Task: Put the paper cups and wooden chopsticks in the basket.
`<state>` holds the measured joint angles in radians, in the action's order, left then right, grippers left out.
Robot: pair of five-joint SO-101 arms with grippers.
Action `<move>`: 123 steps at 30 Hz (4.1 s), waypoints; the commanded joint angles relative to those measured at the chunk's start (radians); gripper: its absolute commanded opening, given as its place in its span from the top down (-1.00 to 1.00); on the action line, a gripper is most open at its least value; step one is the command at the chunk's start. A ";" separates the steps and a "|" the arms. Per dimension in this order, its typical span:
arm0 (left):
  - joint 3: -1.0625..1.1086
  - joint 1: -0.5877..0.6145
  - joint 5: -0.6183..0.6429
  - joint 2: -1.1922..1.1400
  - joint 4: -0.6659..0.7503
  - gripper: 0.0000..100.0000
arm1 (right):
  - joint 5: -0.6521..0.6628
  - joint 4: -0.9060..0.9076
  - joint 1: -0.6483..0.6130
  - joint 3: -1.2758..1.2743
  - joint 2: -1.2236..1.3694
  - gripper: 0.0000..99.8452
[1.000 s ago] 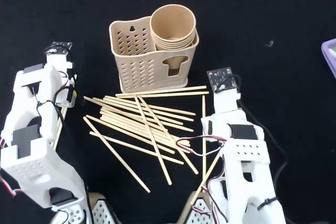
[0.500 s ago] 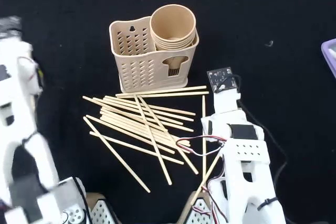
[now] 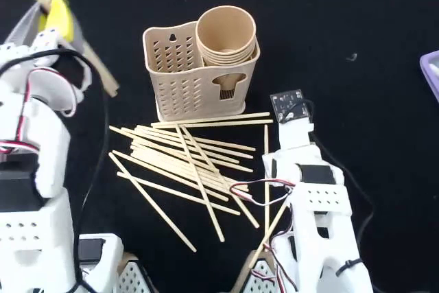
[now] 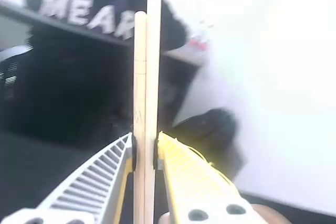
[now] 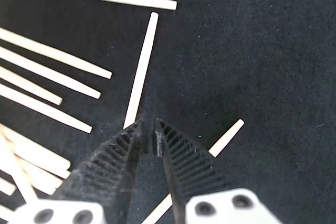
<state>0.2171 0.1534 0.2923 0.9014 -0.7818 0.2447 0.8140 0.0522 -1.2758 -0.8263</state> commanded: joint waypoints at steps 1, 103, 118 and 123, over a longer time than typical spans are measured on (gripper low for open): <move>-0.038 -0.105 0.037 -0.020 0.137 0.94 | 0.000 -0.021 -0.012 0.002 -0.027 0.92; 1.222 0.367 -0.054 0.493 0.109 0.75 | 0.161 0.222 -0.672 0.499 0.662 0.98; 1.228 0.367 -0.055 0.493 0.109 0.75 | 0.316 0.328 -0.517 0.484 0.461 0.98; 1.230 0.367 -0.055 0.493 0.109 0.75 | 0.402 0.311 -0.505 0.383 0.461 0.98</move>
<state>1.4599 0.5094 0.2340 1.3802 -0.6667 0.5777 1.1485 -0.4757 -0.8339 -0.3184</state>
